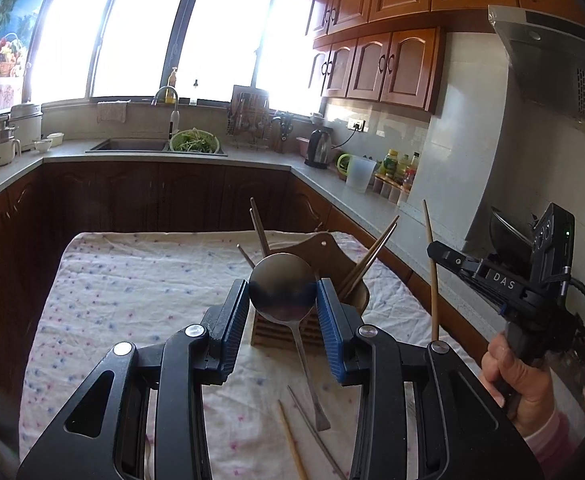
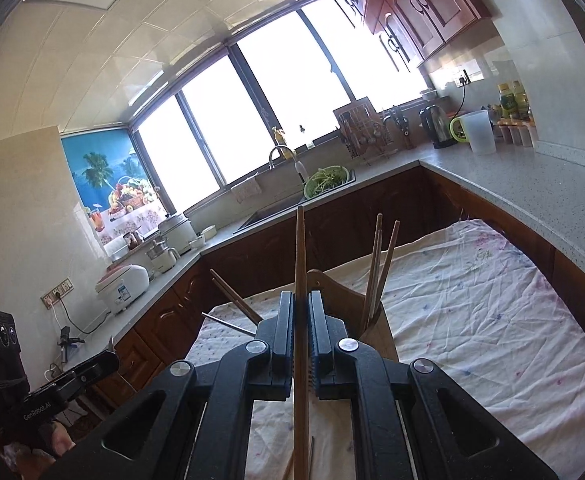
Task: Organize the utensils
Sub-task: 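Lift the spoon and chopstick and carry them over the wooden holder, then lower the spoon and chopstick into the holder and open both tools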
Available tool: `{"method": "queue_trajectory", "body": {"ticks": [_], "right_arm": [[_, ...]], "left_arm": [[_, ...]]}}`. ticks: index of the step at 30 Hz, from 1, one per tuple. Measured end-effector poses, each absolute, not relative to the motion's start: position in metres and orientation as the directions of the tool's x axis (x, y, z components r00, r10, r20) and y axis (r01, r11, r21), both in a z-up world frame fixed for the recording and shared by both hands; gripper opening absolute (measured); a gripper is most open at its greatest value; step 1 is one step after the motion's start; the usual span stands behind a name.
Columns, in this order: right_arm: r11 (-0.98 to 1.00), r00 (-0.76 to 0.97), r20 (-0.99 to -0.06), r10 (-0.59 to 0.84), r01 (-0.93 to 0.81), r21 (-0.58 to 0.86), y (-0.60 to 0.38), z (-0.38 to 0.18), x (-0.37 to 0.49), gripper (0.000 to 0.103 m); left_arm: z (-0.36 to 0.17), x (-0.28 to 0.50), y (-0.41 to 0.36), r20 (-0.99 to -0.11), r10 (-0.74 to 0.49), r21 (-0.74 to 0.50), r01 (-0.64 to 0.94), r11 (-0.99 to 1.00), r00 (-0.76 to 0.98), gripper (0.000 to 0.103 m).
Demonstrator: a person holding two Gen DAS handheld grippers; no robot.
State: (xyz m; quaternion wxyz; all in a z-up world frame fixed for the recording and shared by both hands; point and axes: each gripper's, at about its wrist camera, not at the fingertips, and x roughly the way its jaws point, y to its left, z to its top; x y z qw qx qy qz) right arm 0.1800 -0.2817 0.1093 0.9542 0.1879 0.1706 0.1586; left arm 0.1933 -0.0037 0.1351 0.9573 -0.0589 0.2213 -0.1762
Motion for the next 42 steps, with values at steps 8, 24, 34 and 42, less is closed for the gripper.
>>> {"method": "queue_trajectory", "body": {"ticks": [8, 24, 34, 42], "right_arm": [[0.889, 0.937, -0.144, 0.318, -0.243, 0.387, -0.283, 0.113, 0.210, 0.007], [0.954, 0.981, 0.103, 0.165, -0.185, 0.234, -0.263, 0.114, 0.259, 0.006], [0.969, 0.987, 0.040, 0.159, -0.163, 0.183, -0.253, 0.067, 0.255, 0.007], [0.976, 0.986, 0.000, 0.169, -0.168, 0.141, -0.265, 0.074, 0.230, 0.007]], "left_arm": [[0.169, 0.240, -0.017, -0.330, -0.371, -0.194, 0.323, 0.927, 0.868, 0.033], [0.167, 0.324, -0.053, -0.311, -0.260, -0.118, 0.234, 0.965, 0.914, 0.033], [0.119, 0.335, -0.074, -0.380, -0.224, -0.060, 0.218, 0.974, 0.897, 0.033], [0.096, 0.333, -0.077, -0.437, -0.244, -0.062, 0.242, 0.968, 0.866, 0.033]]}}
